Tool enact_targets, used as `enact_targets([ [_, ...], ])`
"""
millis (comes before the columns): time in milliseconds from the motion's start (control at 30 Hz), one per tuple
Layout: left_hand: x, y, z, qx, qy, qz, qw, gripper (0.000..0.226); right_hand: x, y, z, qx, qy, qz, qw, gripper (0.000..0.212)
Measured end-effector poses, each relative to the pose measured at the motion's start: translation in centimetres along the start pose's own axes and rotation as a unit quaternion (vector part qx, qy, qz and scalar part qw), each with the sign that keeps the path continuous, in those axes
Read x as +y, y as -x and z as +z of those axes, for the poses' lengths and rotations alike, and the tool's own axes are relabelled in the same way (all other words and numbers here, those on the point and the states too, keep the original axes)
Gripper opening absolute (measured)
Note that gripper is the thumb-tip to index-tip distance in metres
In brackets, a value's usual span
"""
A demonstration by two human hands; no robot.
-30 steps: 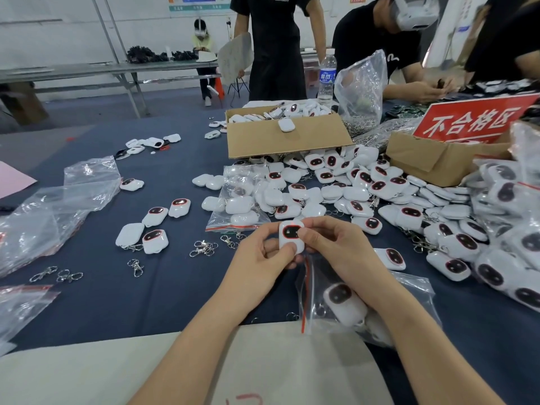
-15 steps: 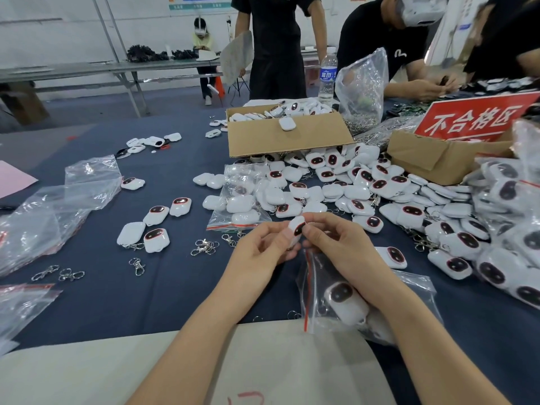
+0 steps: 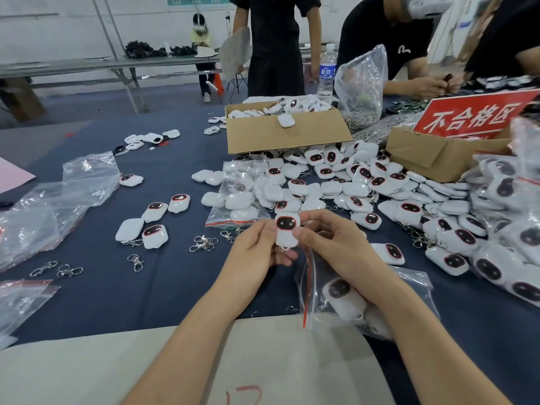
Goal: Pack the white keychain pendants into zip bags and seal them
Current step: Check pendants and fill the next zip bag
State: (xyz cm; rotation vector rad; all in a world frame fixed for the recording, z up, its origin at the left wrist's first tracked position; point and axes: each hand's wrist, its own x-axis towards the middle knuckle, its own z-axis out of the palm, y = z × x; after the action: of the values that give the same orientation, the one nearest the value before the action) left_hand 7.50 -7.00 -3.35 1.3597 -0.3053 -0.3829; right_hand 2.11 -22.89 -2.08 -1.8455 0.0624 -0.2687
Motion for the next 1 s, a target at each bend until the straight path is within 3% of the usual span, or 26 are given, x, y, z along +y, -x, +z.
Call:
enact_targets([
  [167,0.3,0.2,0.1,-0.005,0.007,-0.020,1.000,0.025,0.2,-0.1,0.0,0.000,0.014,-0.012,1.000,0.012],
  [300,1.7,0.5,-1.0,-0.054,-0.032,-0.069,0.996,0.022,0.4,-0.1,-0.2,-0.001,0.019,-0.002,1.000,0.010],
  [467,4.5,1.3,-3.2,-0.145,-0.178,-0.159,0.960,0.018,0.3,-0.1,-1.7,-0.067,0.215,0.008,0.974,0.019],
  [567,5.4,1.8,-2.8,-0.208,-0.213,-0.164,0.940,0.017,-0.2,0.1,-2.4,-0.102,0.184,0.033,0.977,0.020],
  [700,5.3,2.3,-1.1,-0.224,-0.252,-0.149,0.930,0.019,-0.4,0.3,-3.3,-0.140,0.127,0.044,0.981,0.023],
  [800,4.8,2.6,0.5,-0.212,-0.231,-0.140,0.939,0.017,-0.4,0.2,-3.2,-0.112,0.078,0.039,0.990,0.024],
  [900,4.7,2.7,1.8,-0.161,-0.135,-0.152,0.966,0.019,-0.4,0.0,-3.0,-0.076,0.048,0.027,0.996,0.021],
  [1000,4.7,2.9,2.9,-0.141,-0.041,-0.190,0.971,0.036,-0.4,-0.1,-3.3,-0.065,0.026,0.038,0.997,0.019],
])
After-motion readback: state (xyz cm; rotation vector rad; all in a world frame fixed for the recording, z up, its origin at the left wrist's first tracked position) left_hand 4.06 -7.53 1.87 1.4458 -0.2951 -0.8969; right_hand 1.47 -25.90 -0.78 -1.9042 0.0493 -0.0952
